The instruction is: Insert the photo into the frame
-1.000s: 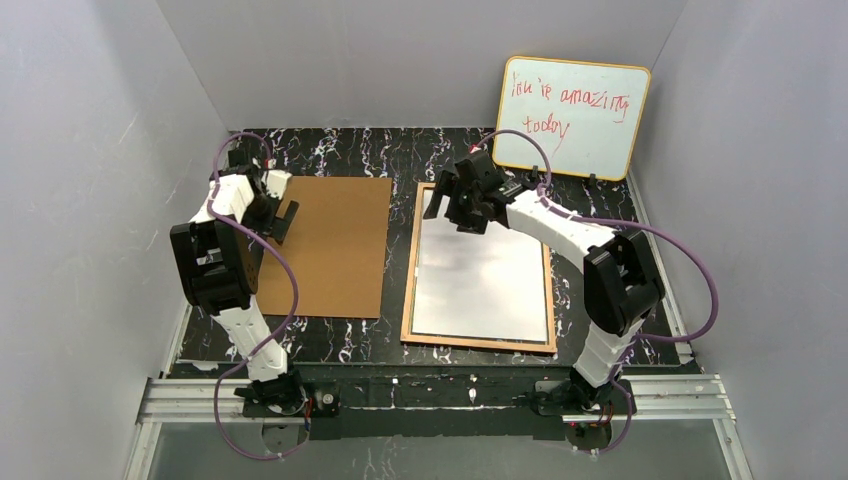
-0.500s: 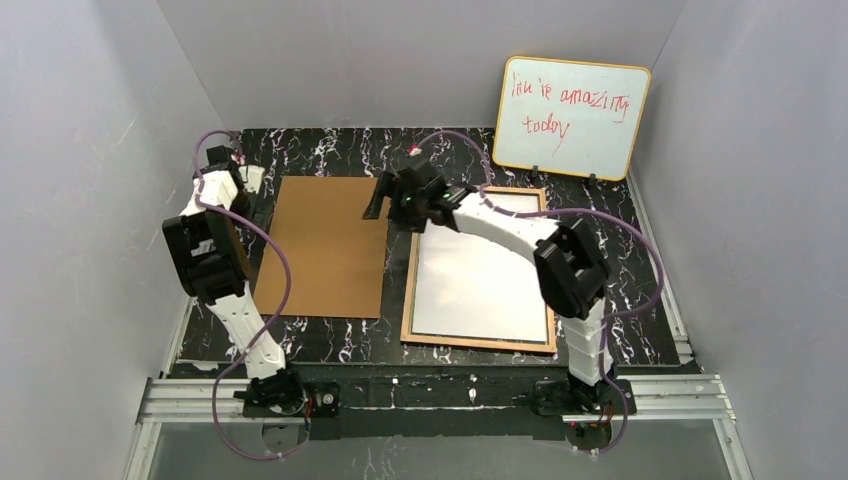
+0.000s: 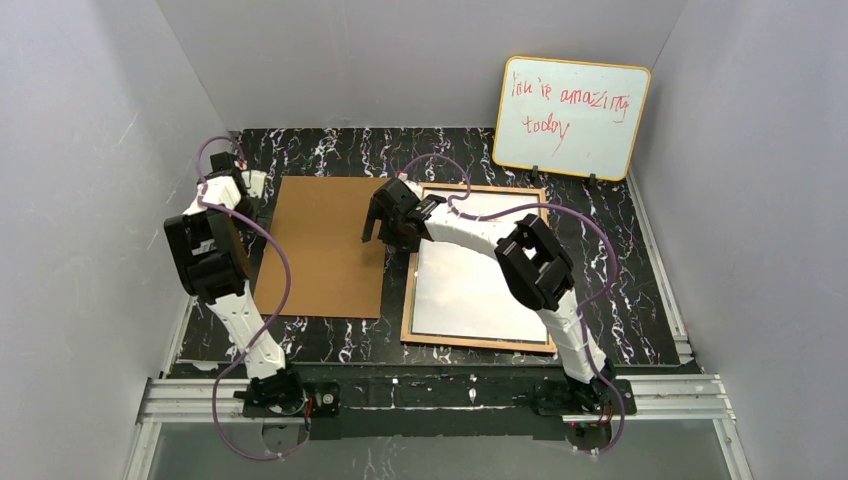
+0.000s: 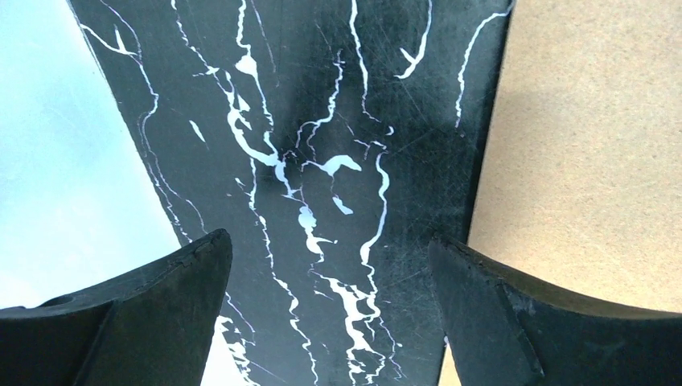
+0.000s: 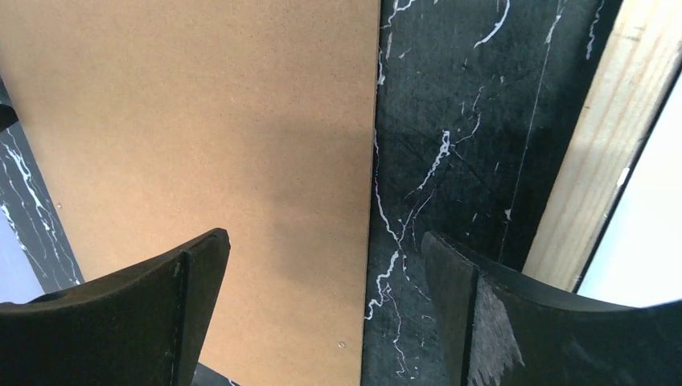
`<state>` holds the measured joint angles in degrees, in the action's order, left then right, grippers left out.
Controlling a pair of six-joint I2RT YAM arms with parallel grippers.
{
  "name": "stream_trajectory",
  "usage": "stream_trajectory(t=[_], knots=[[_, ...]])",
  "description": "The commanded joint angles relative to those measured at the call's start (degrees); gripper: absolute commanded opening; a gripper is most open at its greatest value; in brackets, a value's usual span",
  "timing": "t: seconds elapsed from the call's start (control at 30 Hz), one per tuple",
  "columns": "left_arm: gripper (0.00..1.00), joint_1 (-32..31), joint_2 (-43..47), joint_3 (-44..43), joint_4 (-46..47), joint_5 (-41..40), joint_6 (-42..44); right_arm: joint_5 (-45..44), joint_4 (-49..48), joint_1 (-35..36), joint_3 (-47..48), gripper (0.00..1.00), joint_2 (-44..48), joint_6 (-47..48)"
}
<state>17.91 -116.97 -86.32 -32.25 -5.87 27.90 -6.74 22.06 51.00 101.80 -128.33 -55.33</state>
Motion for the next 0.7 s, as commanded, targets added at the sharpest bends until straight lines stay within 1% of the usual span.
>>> stream_trajectory(t=[0.0, 0.13, 0.23, 0.43, 0.63, 0.67], knots=[[0.9, -0.7, -0.5, 4.7, -3.2, 3.2, -0.1, -1.3, 0.2, -0.2, 1.2, 0.98, -0.7, -1.6], [0.88, -2.3, -0.5, 5.9, -4.0, 3.5, -0.4, 2.8, -2.0, -0.2, 0.9, 0.98, -2.1, -3.7], [0.87, -4.0, -0.4, 6.9, -4.1, 3.6, -0.7, 5.5, -4.3, -0.2, 1.0, 0.98, -2.3, -5.2], [0.87, -6.1, -1.5, 6.9, -5.1, 5.0, -1.0, 11.7, -12.4, -0.3, -0.5, 0.98, -0.3, -8.9], [0.87, -7.1, -2.0, 7.8, -5.8, 5.9, -0.3, 18.0, -29.2, -1.0, -8.7, 0.94, 7.4, -15.5], [0.87, -7.2, -2.2, 8.1, -5.8, 7.4, -0.1, 18.8, -31.6, -1.0, -10.2, 0.94, 9.0, -16.2]])
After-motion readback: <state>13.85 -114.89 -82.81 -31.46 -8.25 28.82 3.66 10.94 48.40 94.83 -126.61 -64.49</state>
